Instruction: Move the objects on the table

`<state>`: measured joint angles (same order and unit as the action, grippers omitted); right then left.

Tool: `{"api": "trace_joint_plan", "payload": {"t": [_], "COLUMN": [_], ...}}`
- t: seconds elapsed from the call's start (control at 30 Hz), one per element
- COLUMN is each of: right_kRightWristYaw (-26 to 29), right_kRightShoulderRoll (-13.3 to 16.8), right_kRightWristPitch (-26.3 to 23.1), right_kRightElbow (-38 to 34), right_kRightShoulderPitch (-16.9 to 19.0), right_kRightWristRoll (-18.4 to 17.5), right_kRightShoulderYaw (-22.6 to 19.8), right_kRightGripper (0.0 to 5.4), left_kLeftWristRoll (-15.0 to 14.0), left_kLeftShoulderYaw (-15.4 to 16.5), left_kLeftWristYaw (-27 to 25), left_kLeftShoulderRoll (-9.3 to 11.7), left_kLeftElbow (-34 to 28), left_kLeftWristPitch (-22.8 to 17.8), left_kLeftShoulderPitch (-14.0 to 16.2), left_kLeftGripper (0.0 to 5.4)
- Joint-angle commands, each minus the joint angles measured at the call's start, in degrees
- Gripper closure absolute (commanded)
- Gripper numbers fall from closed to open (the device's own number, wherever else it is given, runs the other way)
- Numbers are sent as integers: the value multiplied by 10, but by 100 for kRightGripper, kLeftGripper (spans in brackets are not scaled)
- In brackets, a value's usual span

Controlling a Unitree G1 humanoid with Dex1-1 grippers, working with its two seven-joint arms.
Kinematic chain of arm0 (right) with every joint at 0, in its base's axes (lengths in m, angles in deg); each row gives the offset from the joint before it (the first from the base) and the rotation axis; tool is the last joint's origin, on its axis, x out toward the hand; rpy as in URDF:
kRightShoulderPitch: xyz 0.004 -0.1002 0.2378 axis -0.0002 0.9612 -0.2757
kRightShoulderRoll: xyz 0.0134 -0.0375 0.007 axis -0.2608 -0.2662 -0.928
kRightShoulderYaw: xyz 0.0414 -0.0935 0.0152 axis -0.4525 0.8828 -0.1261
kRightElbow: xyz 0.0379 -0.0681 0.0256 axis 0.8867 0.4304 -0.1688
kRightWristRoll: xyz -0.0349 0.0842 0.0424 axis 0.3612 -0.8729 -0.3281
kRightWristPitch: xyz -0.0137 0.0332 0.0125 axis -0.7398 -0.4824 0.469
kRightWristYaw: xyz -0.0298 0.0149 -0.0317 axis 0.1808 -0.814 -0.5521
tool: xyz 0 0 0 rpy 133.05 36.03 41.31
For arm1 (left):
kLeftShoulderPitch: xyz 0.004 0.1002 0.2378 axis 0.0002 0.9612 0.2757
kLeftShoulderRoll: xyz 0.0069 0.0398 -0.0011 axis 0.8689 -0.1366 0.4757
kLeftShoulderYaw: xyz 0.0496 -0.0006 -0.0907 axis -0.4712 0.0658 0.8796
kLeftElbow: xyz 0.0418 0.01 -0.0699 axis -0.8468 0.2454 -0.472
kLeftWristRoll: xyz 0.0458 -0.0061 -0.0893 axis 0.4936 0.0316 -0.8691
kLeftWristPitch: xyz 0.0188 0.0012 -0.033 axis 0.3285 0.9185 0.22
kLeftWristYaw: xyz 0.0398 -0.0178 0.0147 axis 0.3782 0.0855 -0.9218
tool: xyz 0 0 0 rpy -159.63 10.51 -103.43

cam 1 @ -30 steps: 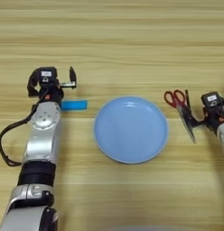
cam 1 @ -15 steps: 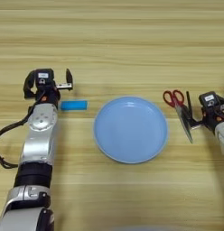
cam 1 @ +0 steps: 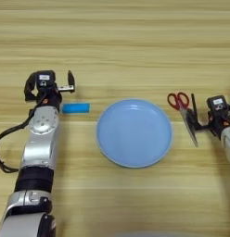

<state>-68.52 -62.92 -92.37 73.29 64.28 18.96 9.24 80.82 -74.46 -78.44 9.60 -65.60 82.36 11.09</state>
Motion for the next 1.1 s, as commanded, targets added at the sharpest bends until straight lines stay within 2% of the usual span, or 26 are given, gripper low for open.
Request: {"api": "trace_joint_plan", "payload": {"t": [0.03,0.2,0.7,1.1], "right_kRightWristYaw": [11,11,6,9], "right_kRightShoulderRoll": [-6,-3,-6,-9], "right_kRightWristPitch": [-56,-70,-77,-83], "right_kRightElbow": [-1,-15,4,12], "right_kRightShoulderPitch": [31,37,37,37], "right_kRightWristRoll": [-11,-13,-14,-21], "right_kRightShoulderYaw": [2,4,1,-1], "right_kRightGripper": [0,0,3,150], "left_kLeftWristRoll": [3,2,0,-1], "left_kLeftShoulderYaw": [-1,-1,0,0], "left_kLeftWristYaw": [3,3,3,4], "left_kLeftShoulderRoll": [1,0,0,0], "left_kLeftElbow": [-2,-2,-2,-3], "left_kLeftWristPitch": [-8,-8,-8,-7], "left_kLeftShoulderPitch": [3,3,1,2], "left_kLeftGripper": [4,4,1,0]}}
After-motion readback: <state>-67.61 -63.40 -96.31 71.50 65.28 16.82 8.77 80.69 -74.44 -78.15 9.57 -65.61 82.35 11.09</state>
